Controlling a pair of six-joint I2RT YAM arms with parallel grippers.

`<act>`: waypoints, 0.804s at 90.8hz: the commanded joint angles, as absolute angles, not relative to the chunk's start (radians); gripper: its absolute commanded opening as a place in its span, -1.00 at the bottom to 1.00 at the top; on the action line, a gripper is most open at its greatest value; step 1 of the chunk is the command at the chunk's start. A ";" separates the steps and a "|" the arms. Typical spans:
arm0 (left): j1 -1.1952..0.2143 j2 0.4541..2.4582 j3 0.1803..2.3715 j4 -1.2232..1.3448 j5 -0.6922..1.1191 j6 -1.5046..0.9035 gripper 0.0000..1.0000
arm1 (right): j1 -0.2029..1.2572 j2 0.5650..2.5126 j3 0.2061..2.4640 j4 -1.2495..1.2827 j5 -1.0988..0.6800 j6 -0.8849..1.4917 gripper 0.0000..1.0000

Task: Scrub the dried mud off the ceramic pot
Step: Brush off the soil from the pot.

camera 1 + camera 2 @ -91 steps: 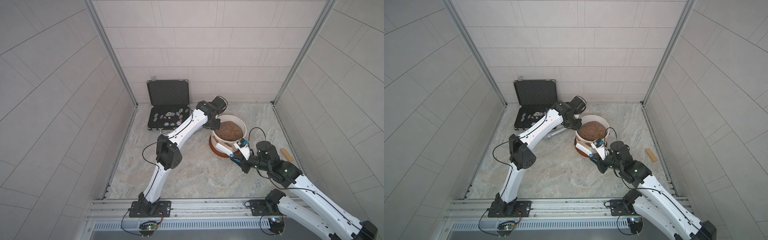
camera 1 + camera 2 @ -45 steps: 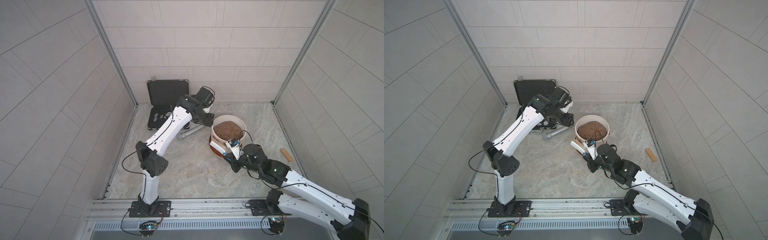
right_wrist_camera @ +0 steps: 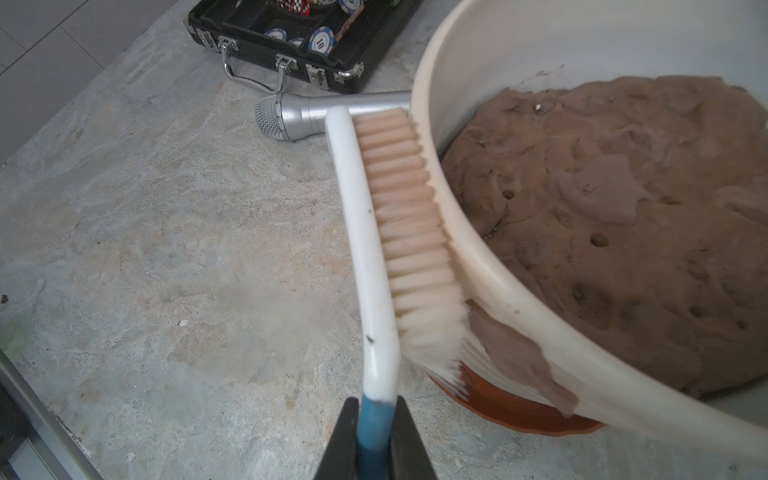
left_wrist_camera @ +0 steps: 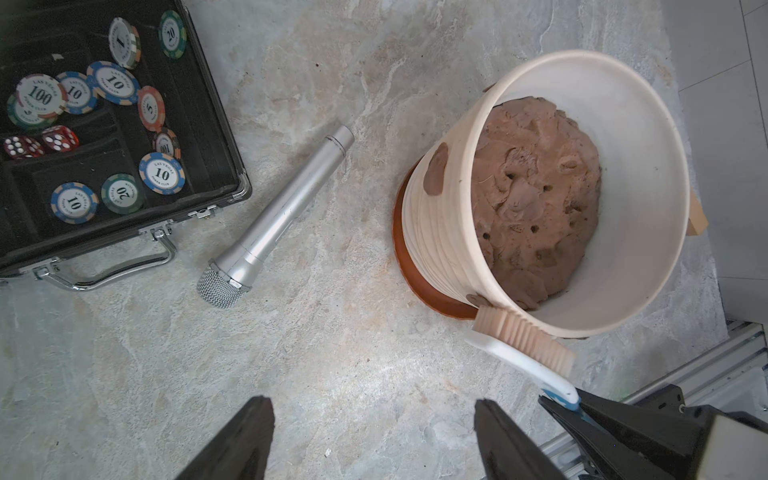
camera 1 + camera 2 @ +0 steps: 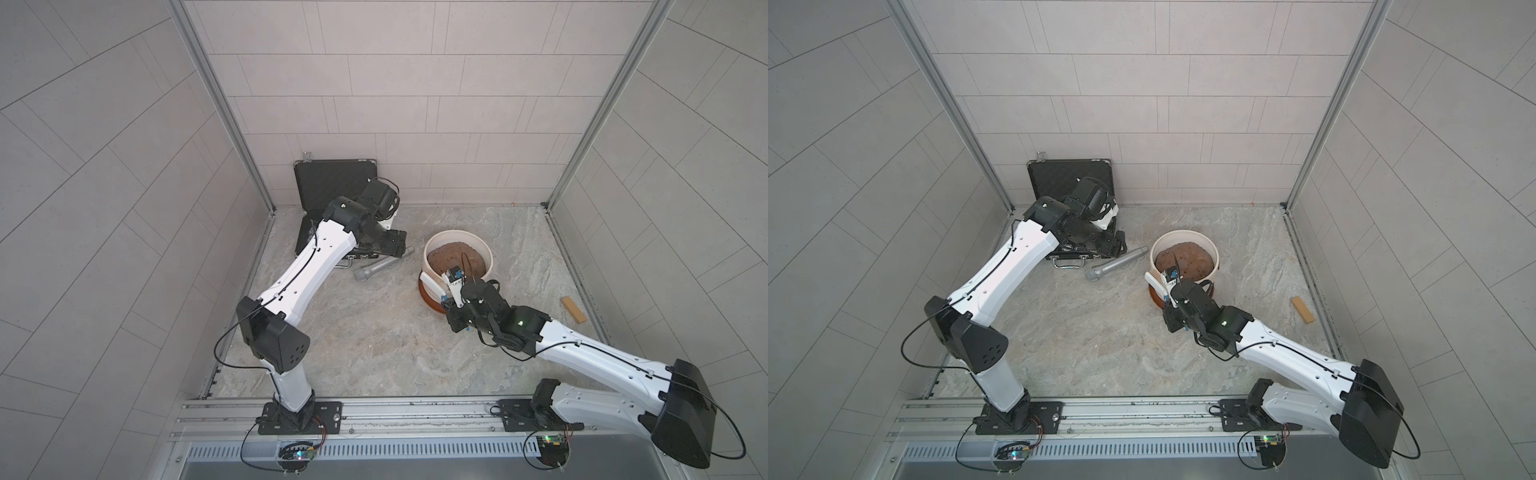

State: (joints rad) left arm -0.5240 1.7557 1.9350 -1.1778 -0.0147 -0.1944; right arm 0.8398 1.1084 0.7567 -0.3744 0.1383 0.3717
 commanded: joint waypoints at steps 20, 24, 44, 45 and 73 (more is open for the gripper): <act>-0.527 1.731 1.910 -1.157 0.018 -0.211 0.56 | 0.820 1.184 0.679 -0.270 0.010 0.420 -1.00; -0.527 1.733 1.908 -1.155 0.018 -0.212 0.56 | 0.835 1.192 0.674 -0.246 -0.076 0.389 -1.00; -0.525 1.733 1.900 -1.147 0.014 -0.213 0.56 | 1.032 1.162 0.710 -0.318 -0.271 0.267 -1.00; -0.526 1.734 1.899 -1.147 0.014 -0.213 0.56 | 1.033 1.154 0.710 -0.325 -0.274 0.267 -1.00; -0.520 1.719 1.869 -1.122 0.018 -0.216 0.56 | 1.016 0.743 0.667 -0.478 0.061 0.439 -1.00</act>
